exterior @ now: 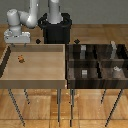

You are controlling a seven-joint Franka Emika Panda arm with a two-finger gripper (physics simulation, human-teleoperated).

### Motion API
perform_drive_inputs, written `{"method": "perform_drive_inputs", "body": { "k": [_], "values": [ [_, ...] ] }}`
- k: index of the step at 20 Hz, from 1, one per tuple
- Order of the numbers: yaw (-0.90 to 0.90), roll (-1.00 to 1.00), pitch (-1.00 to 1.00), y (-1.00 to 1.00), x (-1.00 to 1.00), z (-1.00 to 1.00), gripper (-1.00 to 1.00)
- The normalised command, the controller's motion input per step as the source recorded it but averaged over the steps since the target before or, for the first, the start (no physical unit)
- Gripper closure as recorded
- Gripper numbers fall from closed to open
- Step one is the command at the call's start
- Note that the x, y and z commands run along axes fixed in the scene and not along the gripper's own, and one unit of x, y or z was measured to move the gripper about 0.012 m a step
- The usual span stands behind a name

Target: Place the loaf of bread into the appropriate compartment.

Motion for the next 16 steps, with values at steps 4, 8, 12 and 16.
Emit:
{"method": "perform_drive_inputs", "body": {
  "k": [4, 8, 12, 16],
  "values": [
    [0.0, 0.0, 0.0, -0.05, 0.0, -1.0, -1.0],
    [0.0, 0.0, 0.0, 0.0, 0.0, 0.0, -1.0],
    [0.0, 0.0, 0.0, -0.25, 0.0, 0.0, -1.0],
    [0.0, 0.0, 0.0, 0.0, 0.25, 0.0, -1.0]
  ]
}}
